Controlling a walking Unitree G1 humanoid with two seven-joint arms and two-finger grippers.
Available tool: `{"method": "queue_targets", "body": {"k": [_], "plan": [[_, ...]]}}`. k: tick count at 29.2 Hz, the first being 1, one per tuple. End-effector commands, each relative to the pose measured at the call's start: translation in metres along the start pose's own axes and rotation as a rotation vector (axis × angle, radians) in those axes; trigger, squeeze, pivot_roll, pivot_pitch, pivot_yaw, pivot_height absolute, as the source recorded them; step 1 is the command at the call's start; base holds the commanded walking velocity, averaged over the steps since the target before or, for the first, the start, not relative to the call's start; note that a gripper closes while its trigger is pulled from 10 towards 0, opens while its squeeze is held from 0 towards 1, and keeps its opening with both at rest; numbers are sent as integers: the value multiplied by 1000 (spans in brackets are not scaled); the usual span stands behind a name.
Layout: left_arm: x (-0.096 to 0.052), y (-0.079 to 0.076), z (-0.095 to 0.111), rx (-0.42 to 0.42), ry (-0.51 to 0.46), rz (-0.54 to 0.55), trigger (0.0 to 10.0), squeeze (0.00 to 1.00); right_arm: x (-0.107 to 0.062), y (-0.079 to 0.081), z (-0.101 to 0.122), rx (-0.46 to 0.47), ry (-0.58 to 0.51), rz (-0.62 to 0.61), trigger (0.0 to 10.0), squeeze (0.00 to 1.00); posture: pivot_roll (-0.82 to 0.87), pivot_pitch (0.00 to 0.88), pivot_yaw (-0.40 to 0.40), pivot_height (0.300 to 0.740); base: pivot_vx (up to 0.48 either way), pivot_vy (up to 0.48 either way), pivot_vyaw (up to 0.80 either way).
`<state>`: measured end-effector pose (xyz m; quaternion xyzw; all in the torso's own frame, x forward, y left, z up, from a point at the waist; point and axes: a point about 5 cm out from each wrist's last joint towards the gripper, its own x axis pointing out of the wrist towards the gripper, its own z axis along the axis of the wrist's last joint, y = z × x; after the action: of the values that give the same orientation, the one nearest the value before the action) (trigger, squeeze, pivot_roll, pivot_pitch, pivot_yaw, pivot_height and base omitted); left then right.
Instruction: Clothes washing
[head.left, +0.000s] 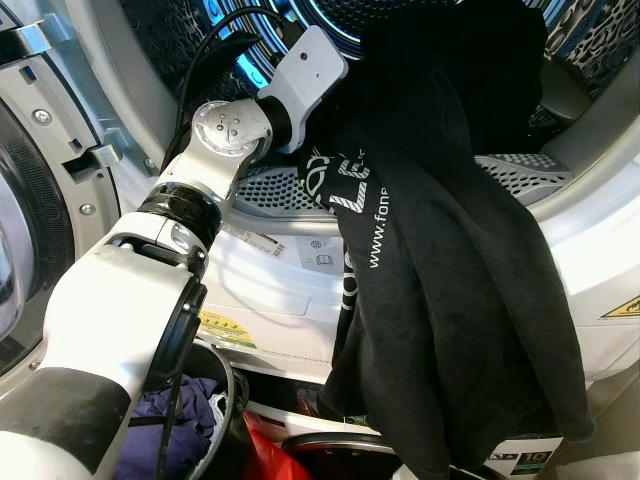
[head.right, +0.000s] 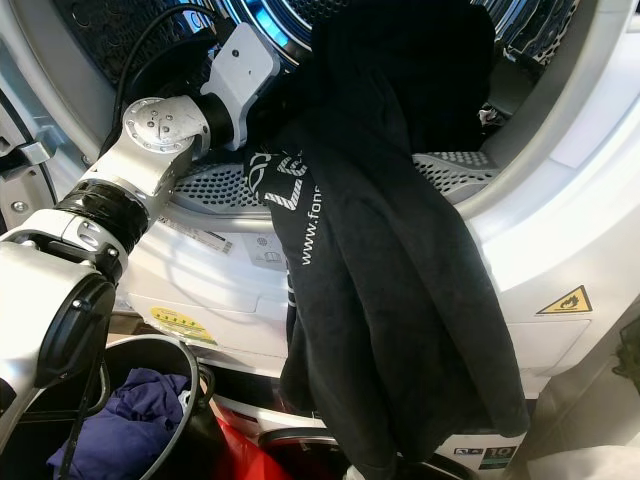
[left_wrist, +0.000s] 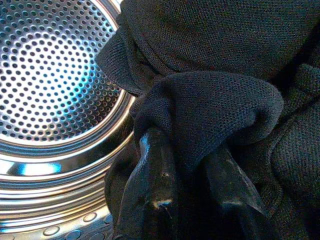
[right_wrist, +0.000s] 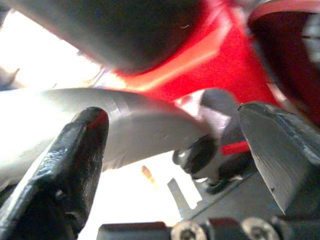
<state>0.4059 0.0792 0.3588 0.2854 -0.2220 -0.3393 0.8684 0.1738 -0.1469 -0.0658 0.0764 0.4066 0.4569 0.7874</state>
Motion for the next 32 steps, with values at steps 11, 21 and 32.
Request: {"method": "queue_targets", "body": {"k": [11,21,32], "plan": [[-7,-38,-44,-60,132,-162,10000,0,-22,26,60,-183,-335,418,10000,0,6,0,140,740,0,0,0],[-8,-41,-48,-65,141,-167,10000,0,-75,22,72,-334,-350,392,10000,0,11,0,128,740,0,0,0],[-9,-44,-51,-87,140,-164,10000,0,-114,11,82,-322,-489,175,10000,0,-8,0,138,740,0,0,0]]}}
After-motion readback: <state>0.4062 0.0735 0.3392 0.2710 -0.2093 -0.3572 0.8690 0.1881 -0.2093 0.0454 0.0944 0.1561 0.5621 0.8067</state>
